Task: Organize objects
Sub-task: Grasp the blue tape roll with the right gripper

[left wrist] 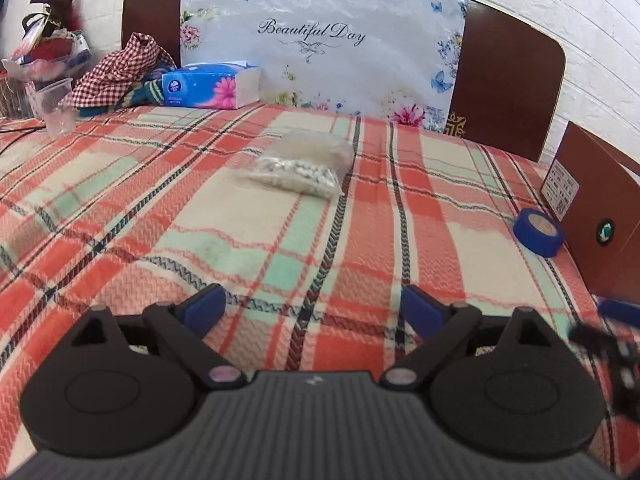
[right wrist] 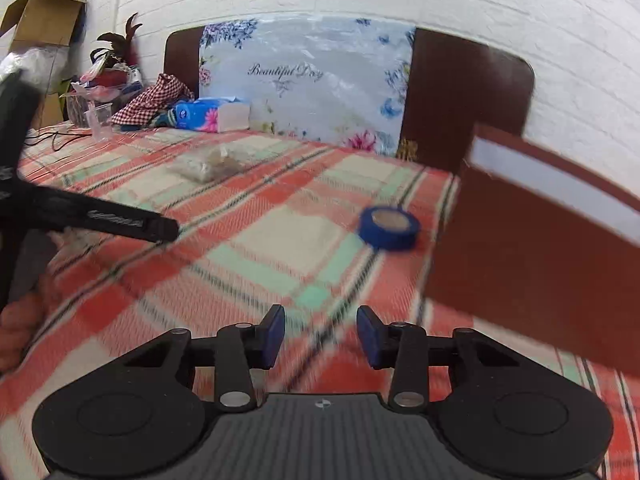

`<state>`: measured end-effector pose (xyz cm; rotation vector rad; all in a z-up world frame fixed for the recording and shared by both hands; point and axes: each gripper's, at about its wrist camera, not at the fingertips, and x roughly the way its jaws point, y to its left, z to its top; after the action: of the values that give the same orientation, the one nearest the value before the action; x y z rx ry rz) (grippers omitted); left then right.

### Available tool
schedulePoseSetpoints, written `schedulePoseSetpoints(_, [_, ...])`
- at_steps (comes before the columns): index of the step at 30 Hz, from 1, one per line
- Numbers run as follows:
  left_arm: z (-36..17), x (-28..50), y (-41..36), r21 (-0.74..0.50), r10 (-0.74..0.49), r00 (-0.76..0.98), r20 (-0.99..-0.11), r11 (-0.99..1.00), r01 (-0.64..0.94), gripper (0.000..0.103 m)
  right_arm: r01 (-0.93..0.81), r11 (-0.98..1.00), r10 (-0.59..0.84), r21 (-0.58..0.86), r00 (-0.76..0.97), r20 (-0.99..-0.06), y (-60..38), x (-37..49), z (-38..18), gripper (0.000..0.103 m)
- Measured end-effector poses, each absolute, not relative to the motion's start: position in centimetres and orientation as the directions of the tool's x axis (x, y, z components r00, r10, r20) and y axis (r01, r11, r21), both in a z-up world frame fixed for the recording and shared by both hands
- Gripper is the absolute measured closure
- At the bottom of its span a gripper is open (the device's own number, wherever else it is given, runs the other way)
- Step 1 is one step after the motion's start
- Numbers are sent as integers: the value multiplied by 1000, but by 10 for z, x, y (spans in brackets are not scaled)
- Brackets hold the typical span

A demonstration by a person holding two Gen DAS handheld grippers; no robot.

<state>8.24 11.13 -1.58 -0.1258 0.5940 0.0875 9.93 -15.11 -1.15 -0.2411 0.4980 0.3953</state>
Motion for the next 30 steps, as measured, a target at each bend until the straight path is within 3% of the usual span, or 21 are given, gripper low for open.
schedulePoseSetpoints(7, [-20, 82, 112, -124, 6, 833, -553, 988, -89, 4, -281, 898, 108, -339, 886, -450, -102, 181, -2, 65])
schedulePoseSetpoints(8, [-20, 81, 113, -129, 2, 834, -551, 988, -87, 4, -277, 888, 77, -367, 877, -474, -97, 193, -7, 76])
schedulePoseSetpoints(9, [-20, 81, 113, -134, -2, 835, -550, 987, -86, 3, -285, 882, 57, -376, 855, -516, -94, 204, -14, 78])
schedulePoseSetpoints(11, [-20, 81, 114, -149, -12, 837, -546, 985, -83, 3, -274, 869, 27, -412, 857, -514, -96, 204, -26, 81])
schedulePoseSetpoints(20, [-19, 80, 116, -168, -26, 841, -541, 983, -78, 2, -461, 854, 274, -242, 793, -544, -122, 89, -11, 88])
schedulePoseSetpoints(23, [-18, 80, 115, -160, -23, 840, -542, 984, -76, 2, -466, 858, 296, -217, 793, -533, -142, 48, 0, 88])
schedulePoseSetpoints(25, [-18, 80, 114, -154, -20, 839, -544, 985, -76, 2, -452, 859, 268, -241, 797, -541, -153, 38, 1, 80])
schedulePoseSetpoints(27, [-18, 80, 112, -136, -14, 835, -550, 988, -73, 2, -424, 861, 217, -281, 806, -551, -161, 30, -4, 55])
schedulePoseSetpoints(30, [-16, 82, 103, -71, 18, 815, -579, 995, -72, 3, -399, 880, 198, -258, 801, -565, -176, 24, -12, 55])
